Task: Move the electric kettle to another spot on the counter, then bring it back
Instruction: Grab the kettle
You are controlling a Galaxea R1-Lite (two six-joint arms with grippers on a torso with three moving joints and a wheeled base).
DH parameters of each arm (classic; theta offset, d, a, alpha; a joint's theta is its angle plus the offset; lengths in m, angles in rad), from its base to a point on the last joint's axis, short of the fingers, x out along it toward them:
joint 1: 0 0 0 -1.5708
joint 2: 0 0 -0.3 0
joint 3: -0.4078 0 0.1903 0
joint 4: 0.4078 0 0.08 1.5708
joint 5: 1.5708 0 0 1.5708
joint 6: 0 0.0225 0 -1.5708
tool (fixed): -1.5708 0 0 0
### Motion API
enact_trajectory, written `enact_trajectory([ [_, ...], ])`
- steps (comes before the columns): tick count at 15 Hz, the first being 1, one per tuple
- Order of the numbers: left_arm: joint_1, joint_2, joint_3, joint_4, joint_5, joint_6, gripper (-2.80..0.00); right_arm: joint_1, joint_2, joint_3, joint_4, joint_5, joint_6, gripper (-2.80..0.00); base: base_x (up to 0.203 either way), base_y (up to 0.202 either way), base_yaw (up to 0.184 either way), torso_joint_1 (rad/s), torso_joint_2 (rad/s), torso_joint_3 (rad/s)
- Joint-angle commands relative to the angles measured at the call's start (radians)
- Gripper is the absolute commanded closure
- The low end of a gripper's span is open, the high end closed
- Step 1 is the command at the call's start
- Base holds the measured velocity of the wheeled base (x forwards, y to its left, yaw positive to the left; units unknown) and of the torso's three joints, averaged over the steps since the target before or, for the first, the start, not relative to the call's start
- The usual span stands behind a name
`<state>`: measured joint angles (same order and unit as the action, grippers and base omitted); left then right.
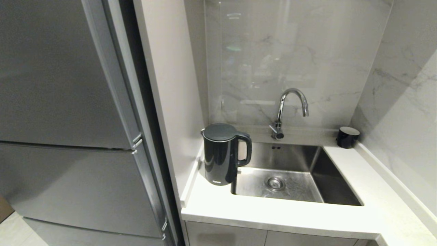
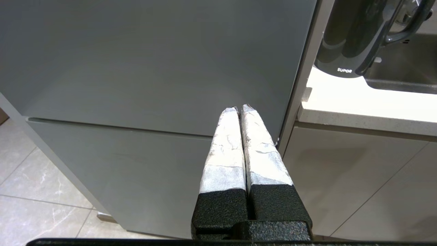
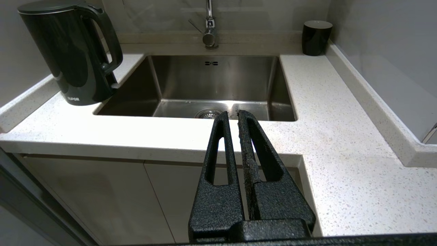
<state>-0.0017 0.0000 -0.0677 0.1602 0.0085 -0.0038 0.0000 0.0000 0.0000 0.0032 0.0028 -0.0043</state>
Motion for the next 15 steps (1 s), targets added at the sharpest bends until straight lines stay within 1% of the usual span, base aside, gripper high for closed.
enact_trajectory([
  [1,0.000,0.000,0.000,0.001,0.001,-0.001,0.00,0.000,0.000,0.000,0.000,0.000,0.000,0.00,0.000,0.000,0.000,0.000,0.00,0.000],
  [3,0.000,0.000,0.000,0.001,0.001,-0.001,0.00,0.000,0.000,0.000,0.000,0.000,0.000,0.00,0.000,0.000,0.000,0.045,-0.09,-0.061],
  [11,0.000,0.000,0.000,0.001,0.001,-0.001,0.00,0.000,0.000,0.000,0.000,0.000,0.000,0.00,0.000,0.000,0.000,0.094,-0.21,-0.113],
  [15,0.000,0.000,0.000,0.001,0.001,-0.001,0.00,0.000,0.000,0.000,-0.001,0.000,0.000,0.00,0.000,0.000,0.000,0.000,0.01,0.001],
])
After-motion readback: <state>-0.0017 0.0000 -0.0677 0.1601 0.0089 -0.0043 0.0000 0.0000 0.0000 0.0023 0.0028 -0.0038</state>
